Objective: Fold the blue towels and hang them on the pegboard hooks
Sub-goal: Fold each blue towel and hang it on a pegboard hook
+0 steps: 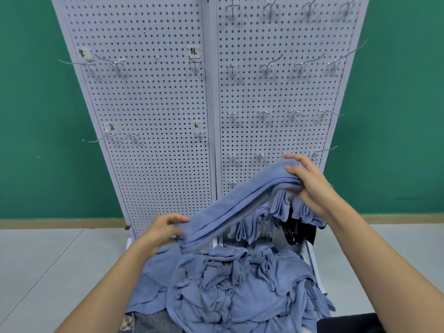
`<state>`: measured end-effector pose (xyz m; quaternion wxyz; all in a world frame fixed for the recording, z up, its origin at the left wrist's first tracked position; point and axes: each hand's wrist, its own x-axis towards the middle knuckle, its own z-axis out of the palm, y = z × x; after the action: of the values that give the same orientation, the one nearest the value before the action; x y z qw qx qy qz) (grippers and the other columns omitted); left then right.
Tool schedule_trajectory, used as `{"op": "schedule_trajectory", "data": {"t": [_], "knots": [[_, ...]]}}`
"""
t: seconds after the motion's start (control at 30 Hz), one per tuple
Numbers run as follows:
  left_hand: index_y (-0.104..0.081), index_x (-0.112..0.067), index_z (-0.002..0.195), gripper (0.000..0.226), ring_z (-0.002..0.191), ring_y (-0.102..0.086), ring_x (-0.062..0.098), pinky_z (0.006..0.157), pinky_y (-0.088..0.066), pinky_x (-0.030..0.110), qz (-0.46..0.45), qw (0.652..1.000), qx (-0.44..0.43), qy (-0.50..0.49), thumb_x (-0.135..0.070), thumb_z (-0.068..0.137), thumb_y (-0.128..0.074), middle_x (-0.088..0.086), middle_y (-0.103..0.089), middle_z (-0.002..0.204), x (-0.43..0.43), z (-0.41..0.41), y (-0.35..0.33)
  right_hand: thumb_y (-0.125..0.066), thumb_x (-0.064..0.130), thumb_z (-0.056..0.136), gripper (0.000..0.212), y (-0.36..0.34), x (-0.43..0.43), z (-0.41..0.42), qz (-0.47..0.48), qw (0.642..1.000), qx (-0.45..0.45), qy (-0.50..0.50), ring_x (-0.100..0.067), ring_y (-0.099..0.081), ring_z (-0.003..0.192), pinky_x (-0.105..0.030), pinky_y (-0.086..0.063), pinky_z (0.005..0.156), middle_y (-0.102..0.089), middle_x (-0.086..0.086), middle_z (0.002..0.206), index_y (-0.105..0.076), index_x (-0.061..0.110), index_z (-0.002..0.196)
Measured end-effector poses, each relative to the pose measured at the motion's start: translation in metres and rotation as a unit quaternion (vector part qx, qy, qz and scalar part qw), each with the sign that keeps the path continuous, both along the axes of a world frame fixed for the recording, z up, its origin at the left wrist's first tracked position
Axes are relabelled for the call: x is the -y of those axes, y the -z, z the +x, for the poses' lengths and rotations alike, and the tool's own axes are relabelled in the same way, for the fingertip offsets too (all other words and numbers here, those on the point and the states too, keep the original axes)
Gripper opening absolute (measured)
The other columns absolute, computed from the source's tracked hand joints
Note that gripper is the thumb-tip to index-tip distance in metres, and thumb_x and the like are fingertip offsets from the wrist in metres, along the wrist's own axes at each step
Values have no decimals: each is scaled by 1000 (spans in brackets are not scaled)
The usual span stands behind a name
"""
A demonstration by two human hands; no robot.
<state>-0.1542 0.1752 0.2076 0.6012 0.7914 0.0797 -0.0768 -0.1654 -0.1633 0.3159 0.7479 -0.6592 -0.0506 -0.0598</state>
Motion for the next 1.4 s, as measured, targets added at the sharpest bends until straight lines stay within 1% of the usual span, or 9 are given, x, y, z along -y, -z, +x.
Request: {"op": "schedule_trajectory", "data": {"t": [0.2,0.4,0.5,0.6,0.77,0.9,1.0,1.13,1.4], "knots": [[-61,-29,108,27,117,-55,16,92,-46,30,39,995,78,55,-11,89,-65,-3,-58,124,64,-3,-21,-56,14,94,20,-39,-30,3,-162,985,60,22,-27,-61,79,-48,-56,77,-56,-7,91,-56,22,112],[-22,-27,148,86,134,-36,11,107,-37,32,53,973,138,175,-38,81,-74,-12,-33,147,163,-20,-33,-61,23,90,20,-35,-37,1,-226,969,85,55,-34,-59,102,-51,-54,84,-58,-7,109,-57,26,109],[-19,-36,146,87,123,-35,-4,104,-34,24,20,965,214,151,-37,80,-75,-26,-33,137,194,-24,-28,-61,22,91,18,-38,-30,0,-167,982,76,46,-33,-65,91,-49,-57,80,-60,-14,105,-56,30,106],[-30,-28,143,68,121,-49,9,99,-44,30,46,966,249,50,-22,87,-68,-11,-47,138,207,-14,-17,-59,16,94,21,-40,-19,-1,-74,995,57,35,-24,-66,84,-44,-58,80,-61,-8,95,-55,22,114],[-55,-21,126,42,81,-62,11,63,-50,22,92,958,270,-13,1,91,-48,-3,-66,101,181,2,-28,-54,13,96,20,-13,18,2,19,996,33,79,-23,-63,77,-38,-56,72,-62,-11,97,-53,20,115],[-65,-26,110,26,74,-63,14,69,-54,36,142,951,270,-45,-13,87,-61,-20,-62,80,156,10,-41,-55,19,95,35,43,44,15,-180,969,-87,147,-17,-56,84,-35,-49,77,-56,-9,111,-48,13,129],[-67,-25,102,18,73,-59,2,68,-53,29,177,948,262,-45,-20,84,-64,-19,-62,80,157,15,-46,-62,17,89,40,70,35,18,-355,925,-42,130,-18,-54,108,-28,-41,88,-56,-5,122,-52,11,128],[-69,-22,97,19,79,-62,8,70,-53,28,195,946,257,-29,-24,79,-66,-10,-68,86,173,23,-43,-67,29,84,53,76,1,18,-415,908,53,24,-14,-40,123,-33,-37,103,-48,3,130,-47,20,132],[-69,-22,95,17,72,-62,11,64,-52,32,235,942,236,43,-16,83,-59,-7,-69,80,192,35,-18,-48,22,95,45,104,5,35,-570,811,69,109,-21,-49,118,-36,-49,83,-49,2,134,-40,24,140]]}}
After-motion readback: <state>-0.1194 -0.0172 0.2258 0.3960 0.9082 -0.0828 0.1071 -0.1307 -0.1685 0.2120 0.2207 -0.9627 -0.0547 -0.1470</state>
